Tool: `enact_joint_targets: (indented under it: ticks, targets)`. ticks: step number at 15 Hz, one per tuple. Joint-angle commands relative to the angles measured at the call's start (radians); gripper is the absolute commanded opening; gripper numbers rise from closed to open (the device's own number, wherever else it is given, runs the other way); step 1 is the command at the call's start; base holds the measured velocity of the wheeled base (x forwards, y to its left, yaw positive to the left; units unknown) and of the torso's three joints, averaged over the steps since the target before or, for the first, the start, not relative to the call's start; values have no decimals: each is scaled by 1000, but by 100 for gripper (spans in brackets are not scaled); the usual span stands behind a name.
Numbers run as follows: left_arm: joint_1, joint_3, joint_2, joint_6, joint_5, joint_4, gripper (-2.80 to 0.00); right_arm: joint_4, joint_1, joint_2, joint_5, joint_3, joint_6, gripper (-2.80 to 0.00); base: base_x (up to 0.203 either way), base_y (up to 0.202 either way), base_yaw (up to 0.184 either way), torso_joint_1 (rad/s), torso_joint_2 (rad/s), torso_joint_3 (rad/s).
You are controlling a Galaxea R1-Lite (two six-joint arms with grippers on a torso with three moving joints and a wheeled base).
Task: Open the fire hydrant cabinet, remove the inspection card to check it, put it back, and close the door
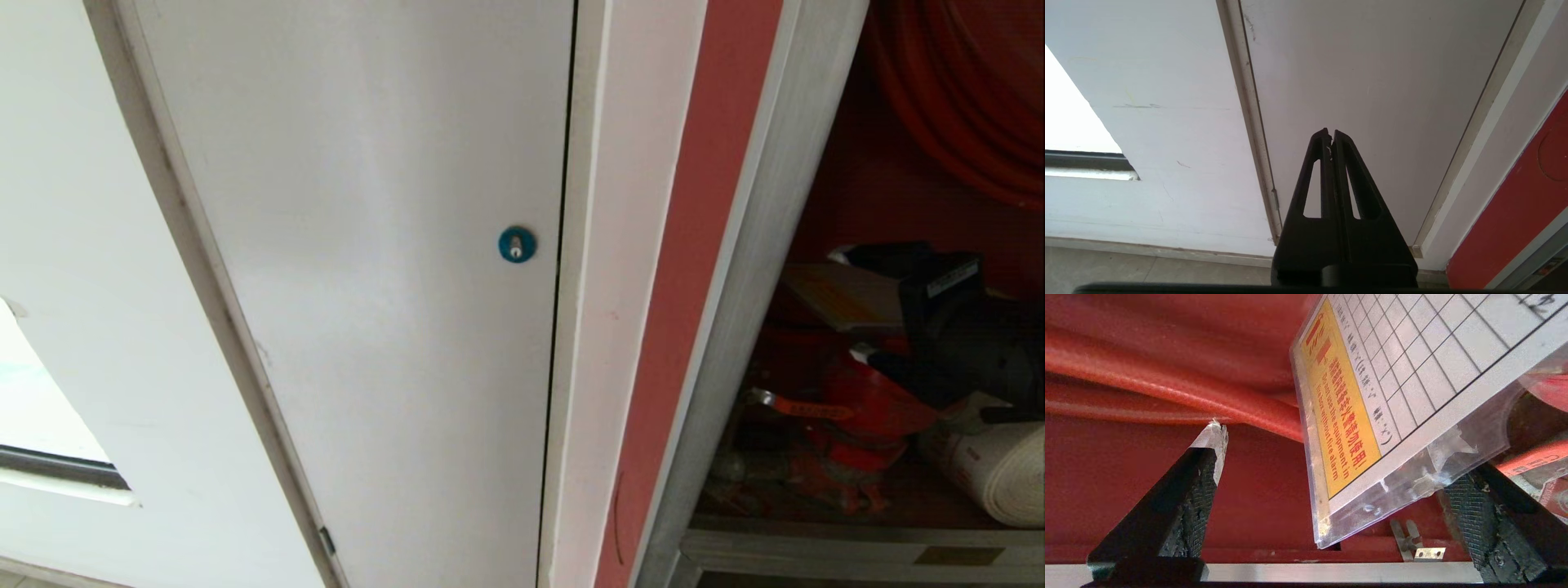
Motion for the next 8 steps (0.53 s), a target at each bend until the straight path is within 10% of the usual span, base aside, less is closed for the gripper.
enact_joint_targets:
  ticks: [1,8]
  targets:
    - [0,0,1,0,0,0,-280,-2,2,-2,-2,-1,6,0,0,0,0,0,0,0]
    - [0,0,0,0,0,0,-280,-2,2,-5,-17,-2,7,0,0,0,0,0,0,0]
